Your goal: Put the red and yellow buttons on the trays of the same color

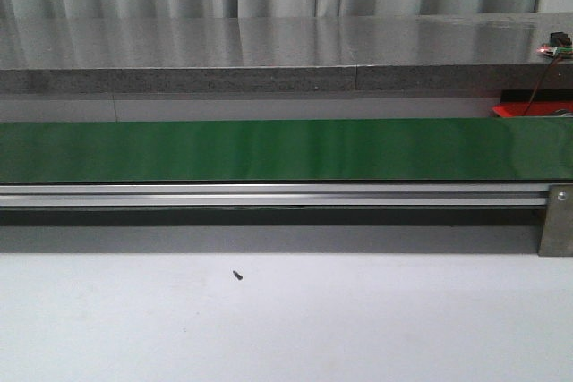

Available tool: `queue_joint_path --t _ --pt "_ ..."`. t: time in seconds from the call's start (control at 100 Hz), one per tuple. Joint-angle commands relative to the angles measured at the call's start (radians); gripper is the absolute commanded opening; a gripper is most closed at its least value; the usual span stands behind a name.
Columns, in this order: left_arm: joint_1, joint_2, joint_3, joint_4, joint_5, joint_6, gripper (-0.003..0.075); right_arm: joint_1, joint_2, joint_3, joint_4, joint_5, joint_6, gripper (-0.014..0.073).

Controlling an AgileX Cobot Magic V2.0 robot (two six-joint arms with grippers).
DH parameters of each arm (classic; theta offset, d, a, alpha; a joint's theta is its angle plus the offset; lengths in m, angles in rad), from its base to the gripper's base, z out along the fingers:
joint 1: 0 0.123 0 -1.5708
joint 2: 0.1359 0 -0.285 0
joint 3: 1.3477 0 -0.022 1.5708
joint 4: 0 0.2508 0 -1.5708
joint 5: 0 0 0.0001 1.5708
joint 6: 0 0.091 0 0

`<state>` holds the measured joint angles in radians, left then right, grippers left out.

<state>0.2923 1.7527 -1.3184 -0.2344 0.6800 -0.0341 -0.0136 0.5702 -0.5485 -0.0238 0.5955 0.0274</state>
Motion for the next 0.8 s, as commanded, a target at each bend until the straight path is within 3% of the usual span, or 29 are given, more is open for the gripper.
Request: queue_joint_path --t 0.0,0.28,0.53,0.79 --pt "-0.008 -0.073 -0.034 -0.027 -0.036 0.0 0.0617 -0.001 -0.001 -0.026 -0.001 -0.069 0.001 -0.0067" --pt "-0.008 -0.138 -0.057 -0.03 -0.067 0.0 0.0599 -0.001 -0.001 -0.026 -0.001 -0.069 0.001 -0.0067" --pt "0.054 -0.109 -0.061 -0.058 -0.125 -0.051 0.0596 -0.001 -0.001 -0.026 -0.001 -0.069 0.001 -0.0067" --pt "0.132 0.005 -0.061 -0.253 -0.18 -0.066 0.0566 -0.001 -0.001 -0.026 -0.001 -0.069 0.001 -0.0067"
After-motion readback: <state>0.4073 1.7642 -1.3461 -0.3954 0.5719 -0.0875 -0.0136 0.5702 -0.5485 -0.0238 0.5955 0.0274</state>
